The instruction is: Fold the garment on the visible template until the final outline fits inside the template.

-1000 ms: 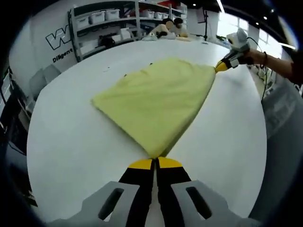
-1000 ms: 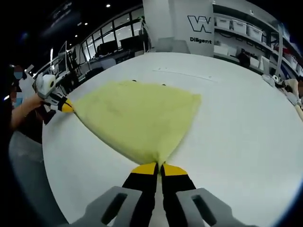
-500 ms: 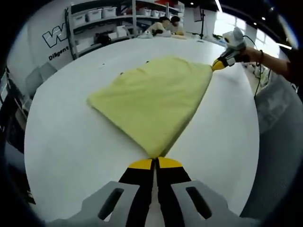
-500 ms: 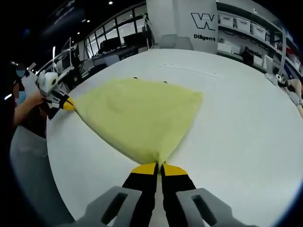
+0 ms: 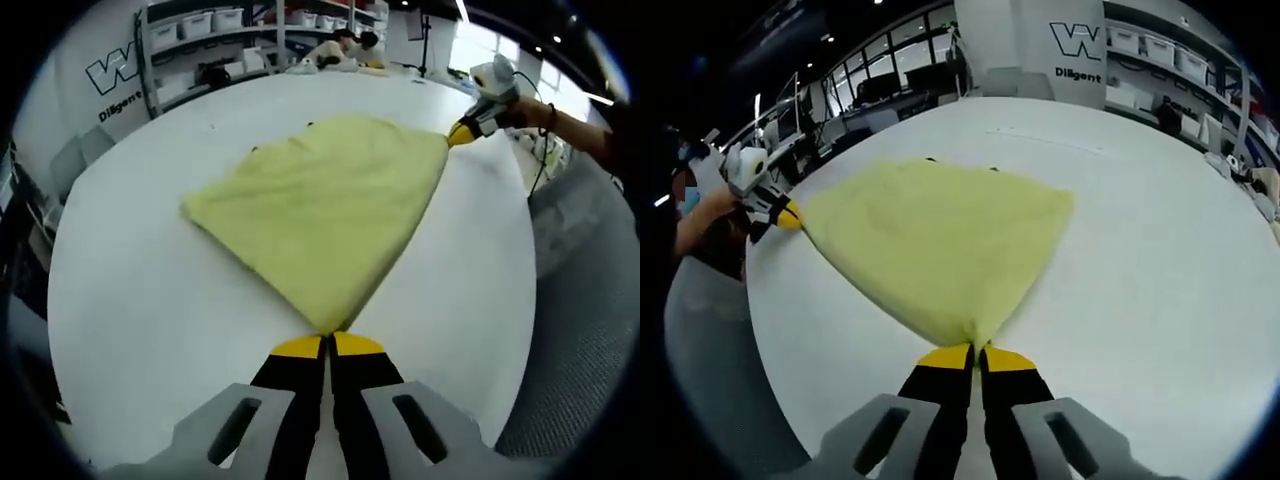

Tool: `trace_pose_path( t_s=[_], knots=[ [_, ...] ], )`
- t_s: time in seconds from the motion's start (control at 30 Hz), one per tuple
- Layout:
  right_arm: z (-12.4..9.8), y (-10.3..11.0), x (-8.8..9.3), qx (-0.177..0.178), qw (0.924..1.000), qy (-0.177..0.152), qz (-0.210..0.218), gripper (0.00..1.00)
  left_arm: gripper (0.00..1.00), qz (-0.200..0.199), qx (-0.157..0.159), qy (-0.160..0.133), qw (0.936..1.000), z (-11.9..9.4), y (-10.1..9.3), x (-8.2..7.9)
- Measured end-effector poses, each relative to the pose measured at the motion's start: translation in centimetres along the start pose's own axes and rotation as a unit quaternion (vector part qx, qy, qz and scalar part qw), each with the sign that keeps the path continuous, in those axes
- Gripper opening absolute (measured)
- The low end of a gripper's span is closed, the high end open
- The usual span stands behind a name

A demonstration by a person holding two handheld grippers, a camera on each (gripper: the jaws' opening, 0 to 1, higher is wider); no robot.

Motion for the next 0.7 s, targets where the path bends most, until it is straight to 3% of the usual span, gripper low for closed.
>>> trace_pose_path(
  t_s=[0.6, 0.67, 0.7],
  knots=[
    [-0.1, 0.7, 1.1, -0.005, 0.9999, 0.006, 0.010, 0.00, 0.01, -0.018, 0.002, -0.002, 0.9998, -0.4, -0.7, 1.1],
    [0.0, 0.7, 1.1, -0.005, 0.9997, 0.007, 0.025, 0.00, 0.03, -0.041, -0.003, -0.006, 0.9991, -0.4, -0.5, 1.1],
    [0.0, 0.6, 1.1, -0.004, 0.9995, 0.003, 0.030, 0.00, 0.04, -0.078, -0.008, -0.005, 0.9969, -0.4, -0.3, 1.3]
  ],
)
Point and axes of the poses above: the point that each gripper's makers call its tool centre point, and the gripper's own axes: z roughly forward along the fingers, y roughly to its left, x roughly out of its underside, the point moved 2 cm from there along -z, roughly backward along the fingers, and after that the axes turned 4 degrees about y, right-handed, at the moved point
